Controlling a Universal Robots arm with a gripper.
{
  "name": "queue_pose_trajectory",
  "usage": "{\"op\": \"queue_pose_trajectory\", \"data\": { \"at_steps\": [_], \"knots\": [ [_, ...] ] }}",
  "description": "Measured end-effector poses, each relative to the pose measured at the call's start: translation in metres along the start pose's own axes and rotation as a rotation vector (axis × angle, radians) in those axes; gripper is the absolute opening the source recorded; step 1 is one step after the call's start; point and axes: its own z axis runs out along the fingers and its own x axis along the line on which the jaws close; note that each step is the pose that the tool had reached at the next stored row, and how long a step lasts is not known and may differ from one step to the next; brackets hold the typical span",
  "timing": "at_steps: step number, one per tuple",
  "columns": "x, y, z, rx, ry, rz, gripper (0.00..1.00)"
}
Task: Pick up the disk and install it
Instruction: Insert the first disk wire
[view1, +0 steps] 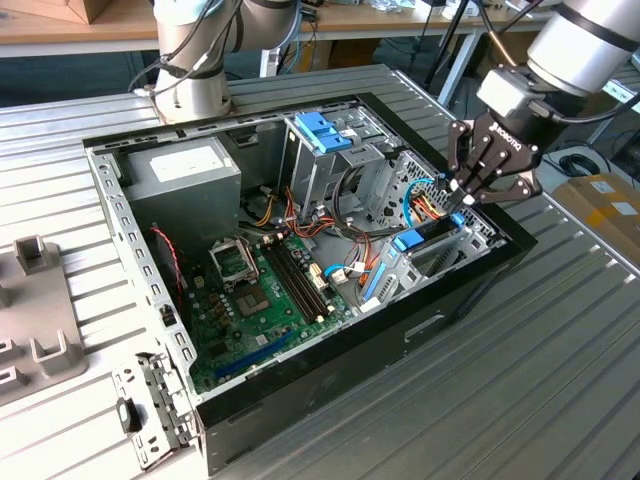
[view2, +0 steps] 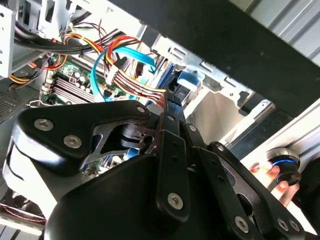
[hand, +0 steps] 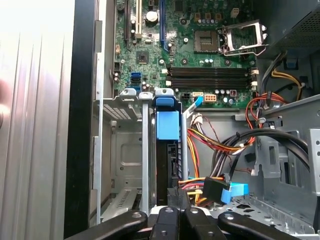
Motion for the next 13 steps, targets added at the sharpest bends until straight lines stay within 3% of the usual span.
{"op": "queue_pose_trajectory", "data": {
  "at_steps": [6, 13],
  "knots": [
    [0.0, -0.0083, -0.0014, -0.0046, -0.0001, 0.0, 0.11],
    [0.0, -0.0245, -0.0064, -0.0178, -0.0001, 0.0, 0.11]
  ]
}}
